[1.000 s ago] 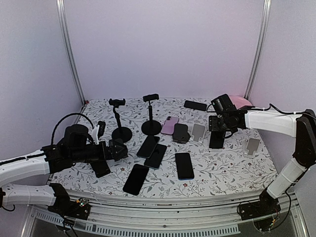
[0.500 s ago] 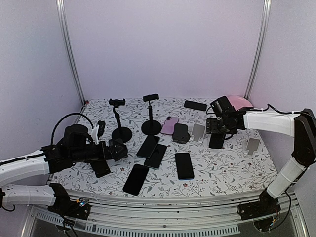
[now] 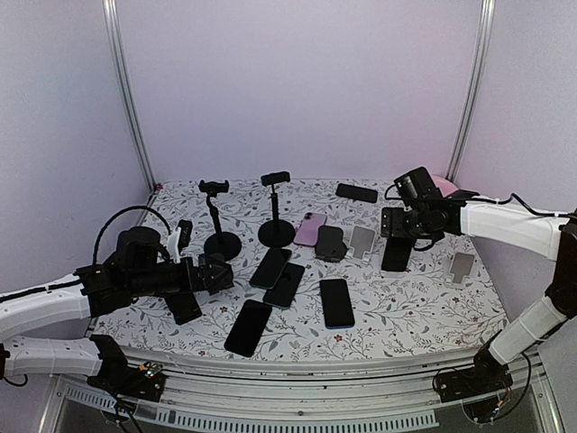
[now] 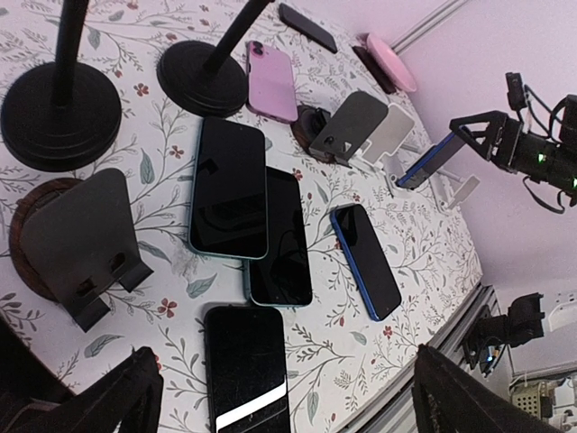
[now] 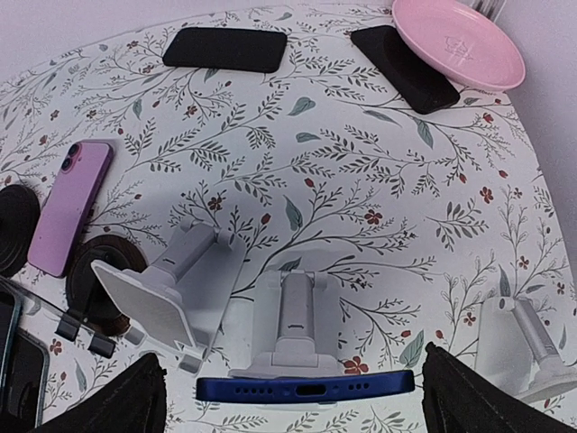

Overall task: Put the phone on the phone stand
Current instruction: Adjust the phone with the phone stand, then pick up the phone at the center of the board.

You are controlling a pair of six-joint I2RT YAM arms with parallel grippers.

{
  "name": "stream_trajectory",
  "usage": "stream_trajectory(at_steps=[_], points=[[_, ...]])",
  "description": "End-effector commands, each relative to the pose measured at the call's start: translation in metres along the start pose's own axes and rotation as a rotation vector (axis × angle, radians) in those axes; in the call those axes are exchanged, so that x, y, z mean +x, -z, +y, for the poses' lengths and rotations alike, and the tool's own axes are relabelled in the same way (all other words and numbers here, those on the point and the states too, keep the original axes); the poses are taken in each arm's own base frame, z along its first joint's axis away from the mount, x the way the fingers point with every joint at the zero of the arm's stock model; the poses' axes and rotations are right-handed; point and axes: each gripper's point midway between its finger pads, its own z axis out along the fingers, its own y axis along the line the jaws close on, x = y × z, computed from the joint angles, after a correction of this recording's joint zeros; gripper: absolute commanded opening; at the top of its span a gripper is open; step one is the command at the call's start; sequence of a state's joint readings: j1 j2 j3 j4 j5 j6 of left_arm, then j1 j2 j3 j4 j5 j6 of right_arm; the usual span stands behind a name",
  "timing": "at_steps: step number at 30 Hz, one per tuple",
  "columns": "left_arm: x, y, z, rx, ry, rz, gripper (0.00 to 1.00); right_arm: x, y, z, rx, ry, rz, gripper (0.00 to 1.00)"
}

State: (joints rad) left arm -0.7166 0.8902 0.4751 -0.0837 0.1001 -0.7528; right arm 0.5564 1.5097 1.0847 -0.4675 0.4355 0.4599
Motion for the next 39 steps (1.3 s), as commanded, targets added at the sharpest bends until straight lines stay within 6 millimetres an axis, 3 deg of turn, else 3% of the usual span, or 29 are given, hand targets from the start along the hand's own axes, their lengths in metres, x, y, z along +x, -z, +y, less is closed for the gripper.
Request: stream_trajectory(at_steps=[1, 6, 11, 16, 21, 29, 33, 39], points=[[-0.004, 0.000, -0.002, 0.023, 0.012, -0.022, 0.97, -0.009, 0.023, -0.005, -0.020, -0.022, -0.027, 0.99], [-0.001, 0.000, 0.001, 0.028, 0.026, -0.021, 0.97, -0.003, 0.045, -0.003, -0.074, -0.037, -0.023, 0.99], [0.004, -0.002, 0.001, 0.045, 0.044, -0.013, 0.97, 0.015, 0.068, 0.012, -0.121, -0.033, -0.028, 0.99], [0.009, -0.003, 0.002, 0.057, 0.059, -0.004, 0.97, 0.045, 0.085, 0.039, -0.198, -0.020, 0.002, 0.99], [0.014, -0.005, 0.000, 0.072, 0.076, 0.007, 0.97, 0.096, 0.094, 0.083, -0.254, 0.043, 0.069, 0.99], [0.023, -0.007, -0.006, 0.083, 0.081, 0.025, 0.97, 0.167, 0.083, 0.124, -0.236, 0.094, 0.181, 0.99], [0.029, -0.011, -0.010, 0.092, 0.084, 0.042, 0.97, 0.190, 0.067, 0.130, -0.218, 0.109, 0.234, 0.99], [0.035, -0.017, -0.015, 0.104, 0.091, 0.064, 0.97, 0.210, 0.051, 0.145, -0.218, 0.145, 0.287, 0.99]])
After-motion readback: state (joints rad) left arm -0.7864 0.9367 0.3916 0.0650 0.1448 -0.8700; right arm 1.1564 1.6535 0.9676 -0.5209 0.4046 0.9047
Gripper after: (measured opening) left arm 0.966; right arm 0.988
